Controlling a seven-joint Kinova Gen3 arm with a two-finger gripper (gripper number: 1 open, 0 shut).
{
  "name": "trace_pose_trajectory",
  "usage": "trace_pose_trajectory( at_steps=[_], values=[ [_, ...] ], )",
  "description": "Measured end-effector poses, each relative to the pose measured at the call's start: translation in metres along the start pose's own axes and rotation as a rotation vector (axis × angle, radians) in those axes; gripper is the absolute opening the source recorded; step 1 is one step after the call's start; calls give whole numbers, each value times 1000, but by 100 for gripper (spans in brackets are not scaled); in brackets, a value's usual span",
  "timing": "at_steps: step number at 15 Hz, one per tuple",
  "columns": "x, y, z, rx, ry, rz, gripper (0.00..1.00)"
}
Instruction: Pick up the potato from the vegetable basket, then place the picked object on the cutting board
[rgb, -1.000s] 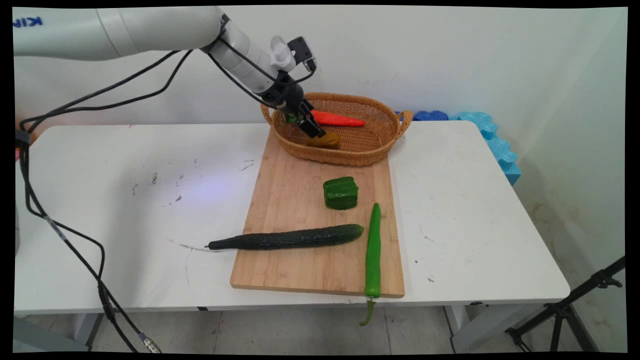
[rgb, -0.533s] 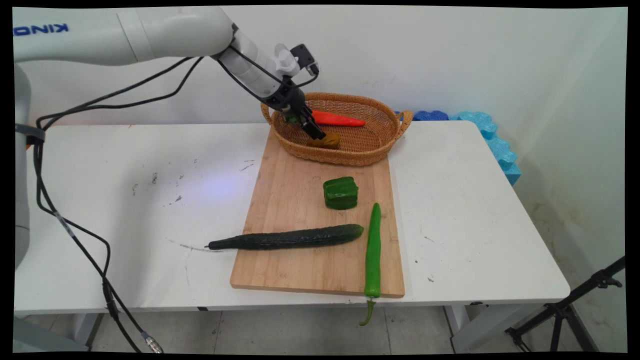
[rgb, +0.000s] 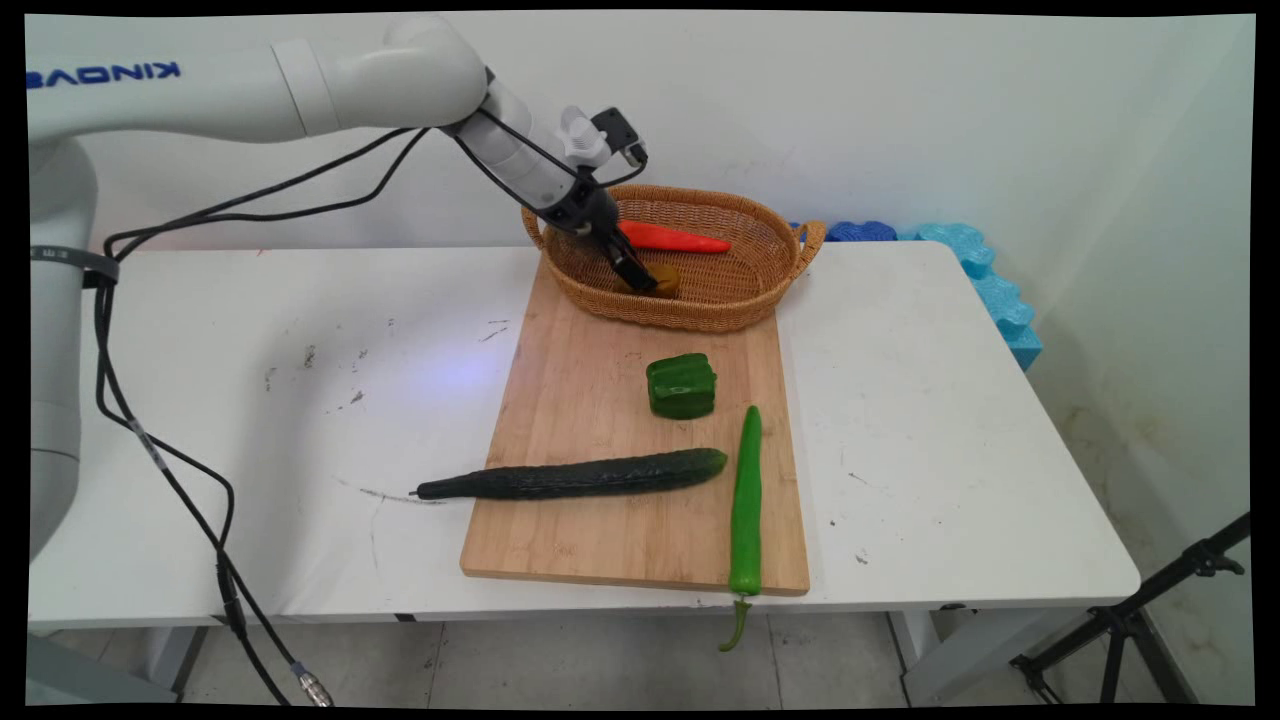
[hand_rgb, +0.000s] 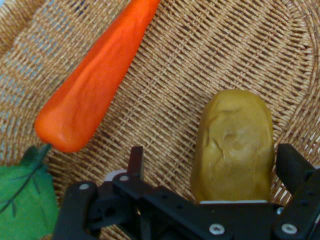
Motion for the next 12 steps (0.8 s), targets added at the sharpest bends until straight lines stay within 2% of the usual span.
trace_pose_trajectory(
  at_steps=[5, 6, 12],
  values=[
    [1, -1, 12, -17, -11, -9, 100],
    [1, -1, 14, -19, -13, -11, 0],
    [2, -1, 20, -32, -23, -14, 0]
  ],
)
